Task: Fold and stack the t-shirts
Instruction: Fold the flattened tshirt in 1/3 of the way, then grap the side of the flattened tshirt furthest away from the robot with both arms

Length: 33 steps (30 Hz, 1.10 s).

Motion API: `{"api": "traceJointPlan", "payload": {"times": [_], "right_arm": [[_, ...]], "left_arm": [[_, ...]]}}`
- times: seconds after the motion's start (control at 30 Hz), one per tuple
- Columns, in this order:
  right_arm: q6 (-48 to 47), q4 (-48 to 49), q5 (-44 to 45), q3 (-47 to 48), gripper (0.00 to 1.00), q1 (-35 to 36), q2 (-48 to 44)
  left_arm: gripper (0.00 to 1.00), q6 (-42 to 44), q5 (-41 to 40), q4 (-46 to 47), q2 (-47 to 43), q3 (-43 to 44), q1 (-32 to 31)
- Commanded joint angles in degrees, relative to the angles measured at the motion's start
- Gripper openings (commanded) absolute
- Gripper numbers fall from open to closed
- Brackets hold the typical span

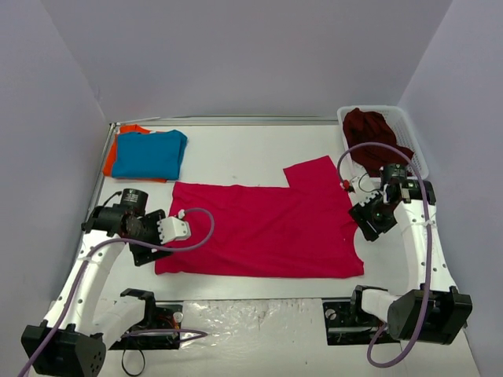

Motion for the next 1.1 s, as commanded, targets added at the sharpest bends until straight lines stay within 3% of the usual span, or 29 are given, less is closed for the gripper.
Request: {"api": "traceJointPlan", "payload": {"times": [0.0, 0.2, 0.37, 0.53, 0.67, 0.77, 0.9, 1.07], "right_arm": [[-0.75, -2.48, -0.76, 6.28, 0.52, -0.42, 2.77], [0.91, 2.17, -8.3, 14.89, 0.5, -0.42, 13.12], [3.29, 4.2, -15.7, 22.1, 0.44, -0.42, 23.59], [4.17, 3.94, -19.3, 29.04, 0.4, -0.16, 33.35], [3.91, 3.94, -20.45, 29.5, 0.4, 0.37, 36.43], [3.56, 4.12, -21.59, 28.79, 0.4, 0.63, 37.84], [4.26, 4.73, -22.74, 28.09, 0.38, 1.07, 39.07], [5.4, 5.87, -22.74, 27.56, 0.37, 1.34, 39.69]], "left_arm": [[0.72, -0.34, 0.05, 1.85, 3.86, 4.32, 0.63], [0.75, -9.92, 6.19, 9.77, 20.44, 12.06, 1.94], [0.76, -11.86, 16.39, 11.45, 33.22, 21.72, 2.3], [0.77, -8.1, 17.46, 11.45, 43.95, 29.28, 2.21], [0.78, -1.59, 12.98, 10.31, 49.92, 35.0, 2.21], [0.78, 2.63, 10.69, 7.24, 56.94, 41.58, 2.91], [0.73, 5.89, 15.76, -2.84, 65.56, 56.22, 5.19], [0.67, 2.82, 22.98, -13.84, 75.05, 68.83, 7.57]]}}
